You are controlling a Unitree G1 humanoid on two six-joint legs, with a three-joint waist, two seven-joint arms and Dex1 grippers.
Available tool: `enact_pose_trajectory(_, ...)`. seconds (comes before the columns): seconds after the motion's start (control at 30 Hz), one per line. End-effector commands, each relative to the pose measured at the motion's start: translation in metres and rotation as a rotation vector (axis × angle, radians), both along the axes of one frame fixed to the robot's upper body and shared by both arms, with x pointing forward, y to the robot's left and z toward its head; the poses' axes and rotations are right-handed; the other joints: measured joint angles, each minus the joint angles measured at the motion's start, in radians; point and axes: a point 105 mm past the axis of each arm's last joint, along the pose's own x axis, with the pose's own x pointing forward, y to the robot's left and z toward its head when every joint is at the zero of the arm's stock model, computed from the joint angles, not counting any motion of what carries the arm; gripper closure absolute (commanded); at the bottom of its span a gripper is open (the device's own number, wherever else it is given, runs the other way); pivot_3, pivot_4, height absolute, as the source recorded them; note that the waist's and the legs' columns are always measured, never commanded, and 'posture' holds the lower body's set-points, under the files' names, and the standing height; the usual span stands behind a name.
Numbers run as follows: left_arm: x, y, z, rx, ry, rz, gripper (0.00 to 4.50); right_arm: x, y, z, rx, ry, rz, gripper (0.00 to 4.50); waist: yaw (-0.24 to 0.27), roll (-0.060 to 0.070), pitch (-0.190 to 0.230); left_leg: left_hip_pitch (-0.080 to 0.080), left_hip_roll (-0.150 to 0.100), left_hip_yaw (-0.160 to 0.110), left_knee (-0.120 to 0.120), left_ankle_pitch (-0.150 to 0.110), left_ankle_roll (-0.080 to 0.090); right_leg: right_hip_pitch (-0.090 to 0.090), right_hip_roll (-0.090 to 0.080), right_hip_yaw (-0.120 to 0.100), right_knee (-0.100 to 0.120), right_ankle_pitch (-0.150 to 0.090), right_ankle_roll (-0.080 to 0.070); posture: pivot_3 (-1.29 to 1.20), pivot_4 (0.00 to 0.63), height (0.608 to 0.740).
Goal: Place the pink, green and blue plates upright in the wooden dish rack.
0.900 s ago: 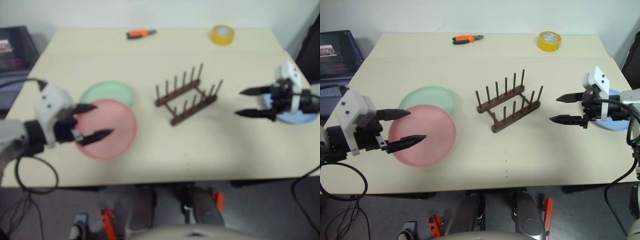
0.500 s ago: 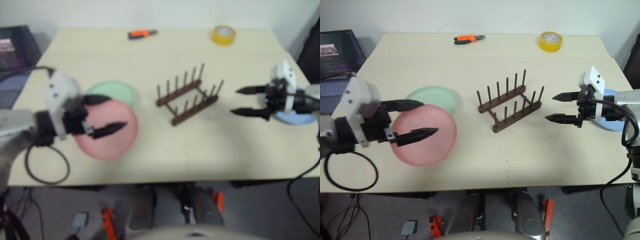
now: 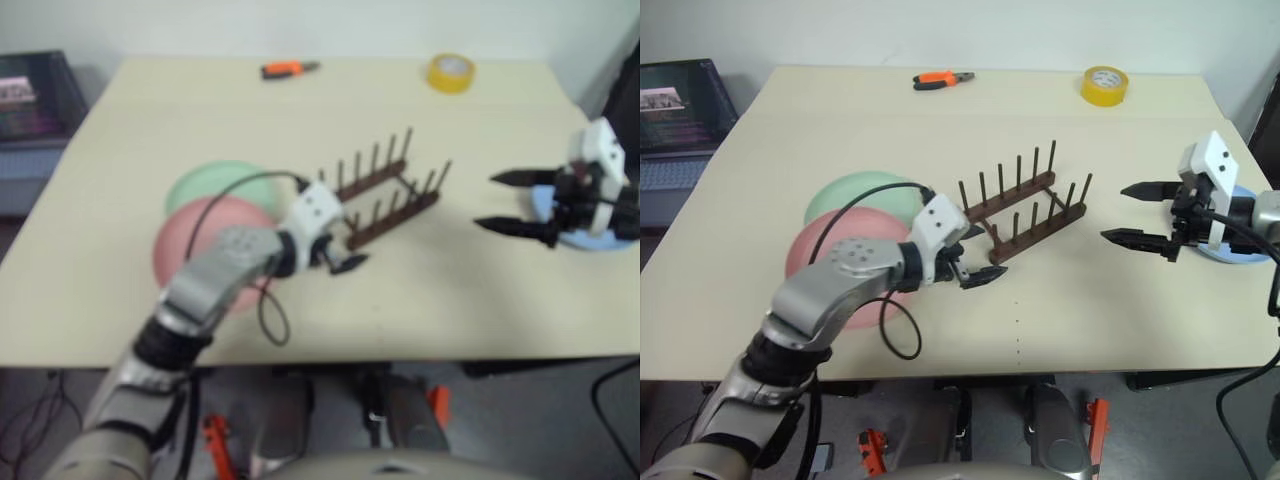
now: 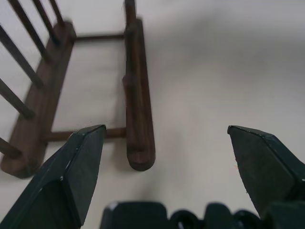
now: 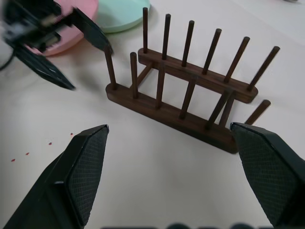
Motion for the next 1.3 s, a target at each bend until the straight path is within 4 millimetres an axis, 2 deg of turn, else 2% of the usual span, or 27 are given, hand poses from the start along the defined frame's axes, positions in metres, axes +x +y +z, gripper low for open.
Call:
enact_pose_trajectory(0.03, 0.007, -0.007, -0.003, 0.055, -0.014, 0.024, 0.00, -0.008, -0.006, 0.021, -0.003, -0.078, -0.034, 0.03, -0.001, 0.000, 0.000, 0.000, 0.000, 0.000, 0.000, 0.000, 0.000, 0.000, 0.000, 0.000, 0.000, 0.000, 0.000, 0.00, 0.150, 0.740)
enact_pose_trajectory(0.17, 0.011, -0.011, -0.010, 0.079, 0.002, 0.036, 0.00, -0.014, -0.008, 0.020, -0.005, -0.079, -0.060, 0.03, 0.000, 0.000, 0.000, 0.000, 0.000, 0.000, 0.000, 0.000, 0.000, 0.000, 0.000, 0.000, 0.000, 0.000, 0.000, 0.00, 0.150, 0.740)
enact_pose_trajectory(0.43, 0.020, -0.020, -0.040, 0.155, 0.041, 0.063, 0.00, -0.019, -0.015, 0.020, -0.009, -0.091, -0.105, 0.03, 0.004, 0.001, -0.001, 0.001, -0.001, 0.000, 0.000, 0.000, 0.000, 0.000, 0.000, 0.001, 0.000, 0.000, 0.000, 0.00, 0.150, 0.740)
enact_pose_trajectory(0.57, 0.026, -0.028, -0.043, 0.120, 0.047, 0.070, 0.88, -0.017, -0.014, 0.022, -0.014, -0.102, -0.112, 0.00, 0.007, 0.001, -0.001, 0.001, -0.001, 0.000, 0.002, 0.000, 0.000, 0.001, -0.001, 0.002, 0.000, 0.000, 0.000, 0.00, 0.150, 0.740)
enact_pose_trajectory(0.67, 0.031, -0.030, -0.040, 0.098, 0.032, 0.055, 2.03, -0.017, -0.012, 0.025, -0.018, -0.111, -0.111, 0.00, 0.006, 0.001, -0.002, 0.001, -0.002, 0.000, 0.003, 0.001, 0.001, 0.003, -0.001, 0.004, -0.001, -0.001, -0.001, 0.00, 0.150, 0.740)
enact_pose_trajectory(0.8, 0.033, -0.037, -0.025, 0.057, 0.012, -0.047, 3.44, -0.015, -0.016, 0.030, -0.028, -0.135, -0.128, 0.00, 0.005, 0.001, -0.002, 0.002, -0.003, 0.001, 0.003, 0.001, 0.002, 0.003, -0.001, 0.006, -0.001, -0.001, -0.001, 0.00, 0.150, 0.740)
enact_pose_trajectory(1.03, 0.033, -0.055, -0.007, 0.053, -0.033, -0.273, 3.49, -0.021, -0.022, 0.032, -0.037, -0.156, -0.164, 0.00, 0.006, 0.000, -0.001, -0.001, -0.003, 0.002, 0.001, 0.000, 0.003, -0.001, -0.001, 0.006, -0.001, 0.001, 0.001, 0.00, 0.150, 0.740)
enact_pose_trajectory(1.3, 0.021, -0.082, -0.013, 0.092, -0.046, -0.529, 3.49, -0.037, -0.027, 0.033, -0.042, -0.169, -0.216, 0.00, 0.006, 0.000, -0.001, -0.003, -0.003, 0.004, 0.000, -0.001, 0.004, -0.002, -0.001, 0.007, -0.003, 0.001, 0.003, 0.00, 0.150, 0.740)
